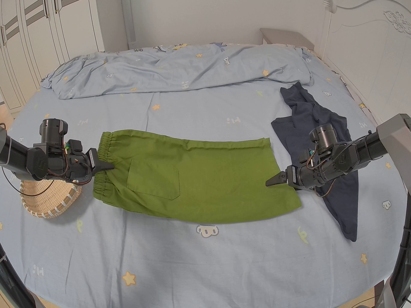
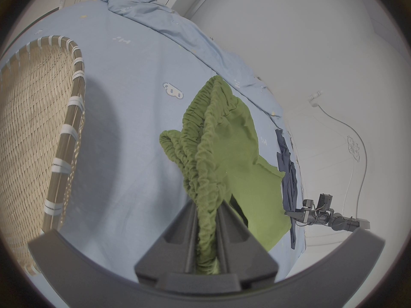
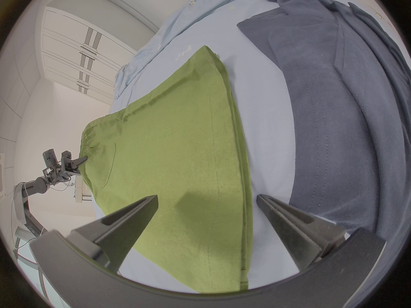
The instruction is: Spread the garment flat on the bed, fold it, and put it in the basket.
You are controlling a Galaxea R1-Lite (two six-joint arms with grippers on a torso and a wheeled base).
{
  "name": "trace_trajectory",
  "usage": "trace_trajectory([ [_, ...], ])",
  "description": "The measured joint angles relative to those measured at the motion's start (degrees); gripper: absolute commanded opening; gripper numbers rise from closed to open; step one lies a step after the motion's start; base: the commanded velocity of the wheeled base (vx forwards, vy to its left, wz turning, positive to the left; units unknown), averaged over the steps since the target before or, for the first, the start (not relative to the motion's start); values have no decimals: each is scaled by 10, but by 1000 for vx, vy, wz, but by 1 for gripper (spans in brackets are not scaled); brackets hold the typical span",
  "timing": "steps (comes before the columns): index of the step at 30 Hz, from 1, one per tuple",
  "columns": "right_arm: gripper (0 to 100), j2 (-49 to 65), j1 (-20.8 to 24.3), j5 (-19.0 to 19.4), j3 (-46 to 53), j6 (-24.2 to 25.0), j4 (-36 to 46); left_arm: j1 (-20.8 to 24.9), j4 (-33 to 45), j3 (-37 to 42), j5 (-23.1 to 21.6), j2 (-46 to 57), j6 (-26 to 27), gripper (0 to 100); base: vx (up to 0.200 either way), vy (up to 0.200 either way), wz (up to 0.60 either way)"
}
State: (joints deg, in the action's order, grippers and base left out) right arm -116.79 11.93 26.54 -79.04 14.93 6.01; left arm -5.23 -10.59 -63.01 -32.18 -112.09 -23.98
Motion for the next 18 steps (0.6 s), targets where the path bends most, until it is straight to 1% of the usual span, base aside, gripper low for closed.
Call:
trace_trajectory([
  [18,0,22,-2,1,9,-1,6,-1,0,-1,0,-1,0,0,0,0,0],
])
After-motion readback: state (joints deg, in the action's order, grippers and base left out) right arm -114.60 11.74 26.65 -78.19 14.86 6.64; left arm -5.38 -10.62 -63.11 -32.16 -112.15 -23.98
